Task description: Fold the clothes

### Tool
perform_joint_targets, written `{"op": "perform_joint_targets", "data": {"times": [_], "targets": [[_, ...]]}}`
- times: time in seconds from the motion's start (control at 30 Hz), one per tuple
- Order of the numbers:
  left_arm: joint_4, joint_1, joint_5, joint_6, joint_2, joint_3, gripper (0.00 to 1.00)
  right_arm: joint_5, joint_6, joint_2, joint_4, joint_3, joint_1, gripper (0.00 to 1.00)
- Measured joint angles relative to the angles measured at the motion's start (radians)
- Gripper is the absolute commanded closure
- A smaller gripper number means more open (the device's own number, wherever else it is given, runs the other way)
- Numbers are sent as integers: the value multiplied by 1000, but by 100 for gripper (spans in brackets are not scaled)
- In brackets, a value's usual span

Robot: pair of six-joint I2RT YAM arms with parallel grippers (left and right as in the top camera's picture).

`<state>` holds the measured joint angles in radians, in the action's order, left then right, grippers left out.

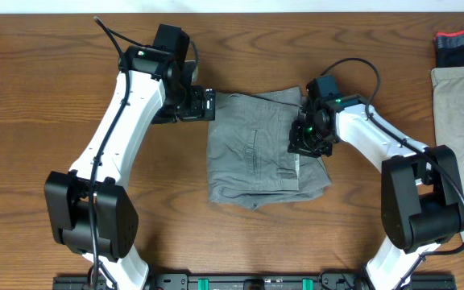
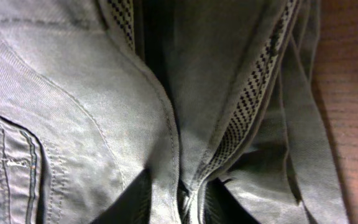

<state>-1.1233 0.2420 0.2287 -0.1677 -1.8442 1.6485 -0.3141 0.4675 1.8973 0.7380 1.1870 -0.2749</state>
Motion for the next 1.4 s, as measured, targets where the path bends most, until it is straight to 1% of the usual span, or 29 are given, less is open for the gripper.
{"op": "perform_joint_targets", "data": {"times": [0.03,0.07,0.13,0.33,0.47,0.7,0.93,1.4], "targets": [[0,0,0,0,0,0,2,0,-5,0,-1,0,0,96],[0,0,0,0,0,0,2,6,-3,0,-3,0,0,99],[0,0,0,0,0,0,2,13,-5,0,-4,0,0,99],[0,0,0,0,0,0,2,34,-30,0,-17,0,-2,99],[0,0,0,0,0,0,2,43,-56,0,5,12,-2,99],[0,0,0,0,0,0,2,66,-117,0,112,135,-3,99],[0,0,0,0,0,0,2,131,-167,0,206,238,-3,99],[0,0,0,0,0,0,2,218,-291,0,227,246,-3,99]]}}
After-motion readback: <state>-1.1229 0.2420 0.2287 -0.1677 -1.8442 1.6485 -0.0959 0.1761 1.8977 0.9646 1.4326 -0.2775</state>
